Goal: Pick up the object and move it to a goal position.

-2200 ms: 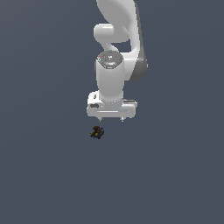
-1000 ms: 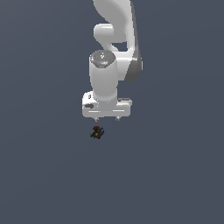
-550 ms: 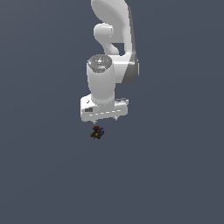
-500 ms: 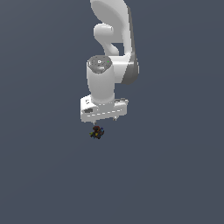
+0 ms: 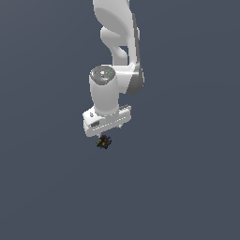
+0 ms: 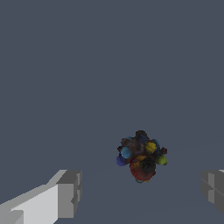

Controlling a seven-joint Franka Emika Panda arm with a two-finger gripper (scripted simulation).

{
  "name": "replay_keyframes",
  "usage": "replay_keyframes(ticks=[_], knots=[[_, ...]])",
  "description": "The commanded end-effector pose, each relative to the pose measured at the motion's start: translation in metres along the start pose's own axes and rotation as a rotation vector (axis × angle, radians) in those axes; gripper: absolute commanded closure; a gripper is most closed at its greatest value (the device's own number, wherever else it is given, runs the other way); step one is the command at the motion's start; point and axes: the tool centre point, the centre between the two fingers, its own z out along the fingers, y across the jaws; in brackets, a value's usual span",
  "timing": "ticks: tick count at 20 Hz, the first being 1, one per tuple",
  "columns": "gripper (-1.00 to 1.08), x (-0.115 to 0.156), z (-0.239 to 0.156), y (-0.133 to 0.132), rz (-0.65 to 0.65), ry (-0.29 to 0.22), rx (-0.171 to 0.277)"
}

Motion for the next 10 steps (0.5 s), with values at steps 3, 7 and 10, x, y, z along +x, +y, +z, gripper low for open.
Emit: replay_keyframes(ticks=[3, 7, 10], knots=[[-0.92, -0.004, 0.009, 0.005, -0.118, -0.002, -0.001], [-0.92, -0.007, 0.016, 0.009, -0.221, -0.003, -0.002], [-0.92, -0.010, 0.022, 0.012, -0.298, -0.004, -0.002]])
